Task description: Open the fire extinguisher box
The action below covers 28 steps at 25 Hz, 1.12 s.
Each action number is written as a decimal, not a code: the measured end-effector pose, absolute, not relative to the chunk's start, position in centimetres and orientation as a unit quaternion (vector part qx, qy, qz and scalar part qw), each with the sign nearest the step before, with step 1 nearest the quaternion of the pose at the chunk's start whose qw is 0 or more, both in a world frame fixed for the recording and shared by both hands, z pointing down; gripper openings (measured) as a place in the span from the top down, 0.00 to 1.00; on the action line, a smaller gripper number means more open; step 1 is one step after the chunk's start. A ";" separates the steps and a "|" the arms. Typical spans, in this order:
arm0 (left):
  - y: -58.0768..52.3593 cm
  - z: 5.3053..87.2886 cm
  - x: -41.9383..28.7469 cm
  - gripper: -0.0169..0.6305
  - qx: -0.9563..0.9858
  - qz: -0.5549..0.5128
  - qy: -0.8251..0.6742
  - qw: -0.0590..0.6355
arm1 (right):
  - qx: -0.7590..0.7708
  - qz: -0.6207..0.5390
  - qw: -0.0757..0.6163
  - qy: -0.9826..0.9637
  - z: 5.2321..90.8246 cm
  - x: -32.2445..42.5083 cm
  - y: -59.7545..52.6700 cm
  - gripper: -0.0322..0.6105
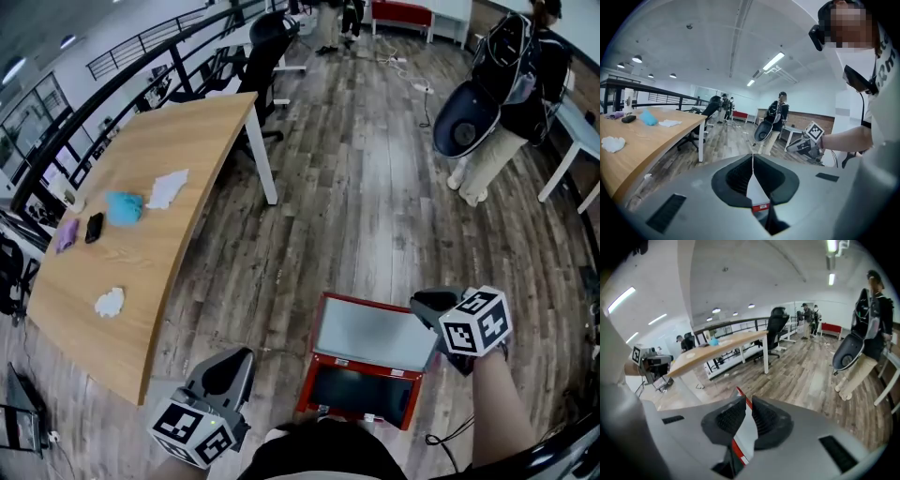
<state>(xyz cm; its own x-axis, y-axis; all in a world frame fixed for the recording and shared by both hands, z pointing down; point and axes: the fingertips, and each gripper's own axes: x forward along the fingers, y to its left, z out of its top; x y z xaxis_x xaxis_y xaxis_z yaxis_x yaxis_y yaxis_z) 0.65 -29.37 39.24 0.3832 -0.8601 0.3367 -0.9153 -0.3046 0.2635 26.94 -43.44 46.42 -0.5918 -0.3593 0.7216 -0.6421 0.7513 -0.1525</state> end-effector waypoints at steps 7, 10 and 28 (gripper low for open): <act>-27.3 31.7 0.1 0.96 0.857 0.008 -0.496 0.135 | 0.371 0.211 0.174 -0.888 35.6 22.7 -34.5 0.94; -26.2 29.5 -1.7 0.96 0.866 -0.011 -0.484 0.126 | 0.404 0.187 0.094 -0.891 31.3 20.0 -30.5 0.94; -18.4 25.4 2.5 0.96 0.924 -0.020 -0.356 0.142 | 0.494 0.114 0.041 -0.861 23.9 21.7 -13.6 0.94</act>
